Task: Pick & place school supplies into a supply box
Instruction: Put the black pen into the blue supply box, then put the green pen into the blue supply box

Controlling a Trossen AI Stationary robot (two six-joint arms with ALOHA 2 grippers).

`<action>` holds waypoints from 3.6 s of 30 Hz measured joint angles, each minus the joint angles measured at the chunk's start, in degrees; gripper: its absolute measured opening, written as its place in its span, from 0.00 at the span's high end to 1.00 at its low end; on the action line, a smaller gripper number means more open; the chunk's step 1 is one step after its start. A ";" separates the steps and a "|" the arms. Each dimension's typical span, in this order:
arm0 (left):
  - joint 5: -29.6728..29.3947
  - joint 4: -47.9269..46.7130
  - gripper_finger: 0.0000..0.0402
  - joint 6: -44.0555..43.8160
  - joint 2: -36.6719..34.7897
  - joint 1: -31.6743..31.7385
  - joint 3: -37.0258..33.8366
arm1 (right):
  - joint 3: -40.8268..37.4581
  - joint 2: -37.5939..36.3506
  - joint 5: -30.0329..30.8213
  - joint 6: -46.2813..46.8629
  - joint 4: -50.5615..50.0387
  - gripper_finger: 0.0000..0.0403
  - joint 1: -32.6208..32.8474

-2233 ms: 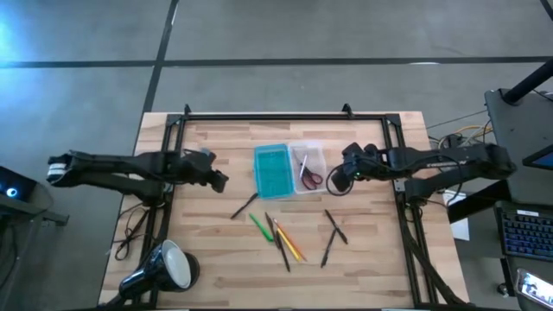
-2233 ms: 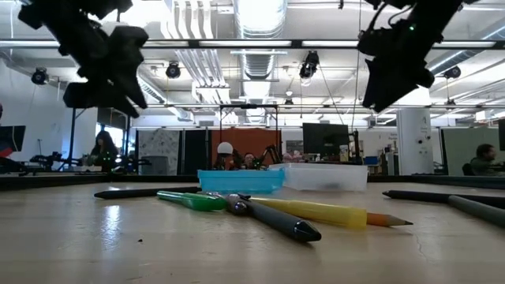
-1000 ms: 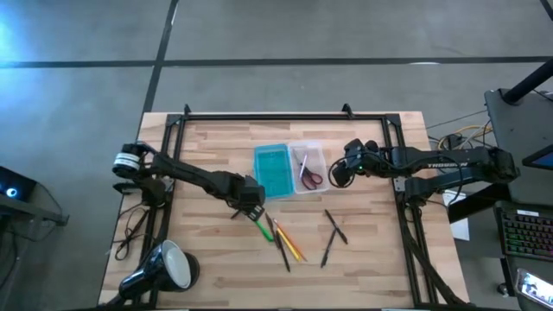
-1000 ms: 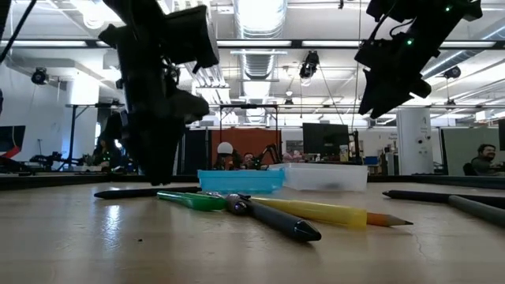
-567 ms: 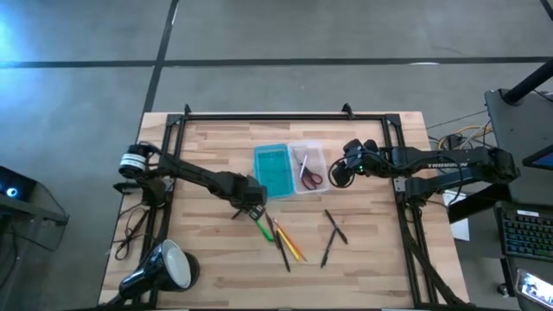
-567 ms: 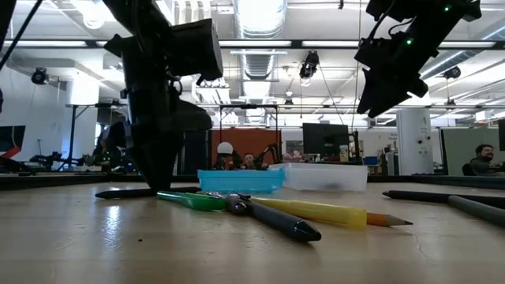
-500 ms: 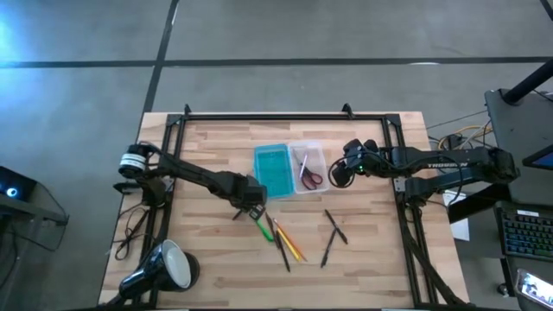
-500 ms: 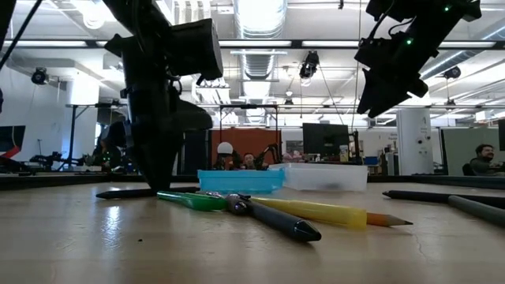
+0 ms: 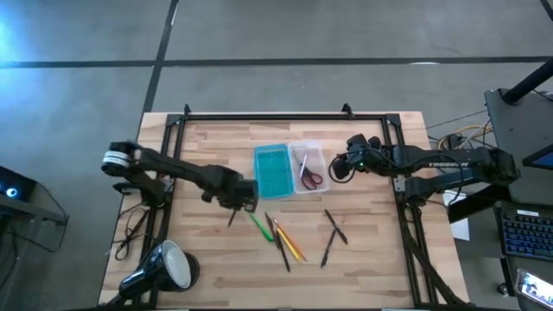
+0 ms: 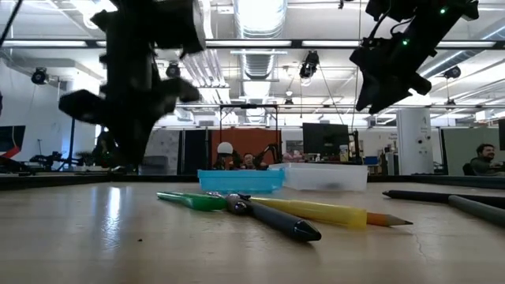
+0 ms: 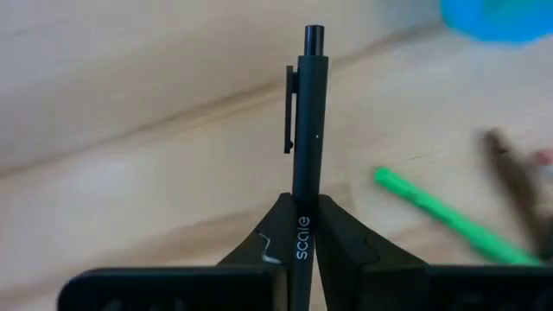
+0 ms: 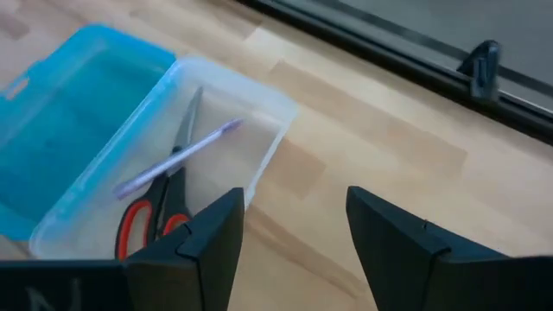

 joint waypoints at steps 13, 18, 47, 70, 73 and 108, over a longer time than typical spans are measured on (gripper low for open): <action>-11.59 36.11 0.98 -5.17 -3.89 10.97 1.70 | 2.12 -1.58 0.64 -5.31 2.98 0.52 -5.82; -6.43 42.90 0.98 0.90 8.81 14.27 11.99 | 2.52 -2.17 0.52 -6.67 3.48 0.52 -7.19; 3.63 22.29 0.78 17.93 29.69 17.20 39.45 | 2.52 -6.92 0.32 -8.58 -1.44 0.52 -7.26; 5.79 -8.72 0.77 88.70 22.91 -4.76 30.55 | 1.38 -5.49 -3.96 -17.81 -2.32 0.52 -7.26; 5.38 -8.67 0.77 88.75 22.92 -4.81 28.06 | 0.87 -5.44 -3.98 -17.81 -2.52 0.52 -7.26; 4.03 0.70 0.97 90.30 22.88 -5.72 18.50 | -1.31 -5.44 -4.44 -17.58 -2.66 0.52 -7.27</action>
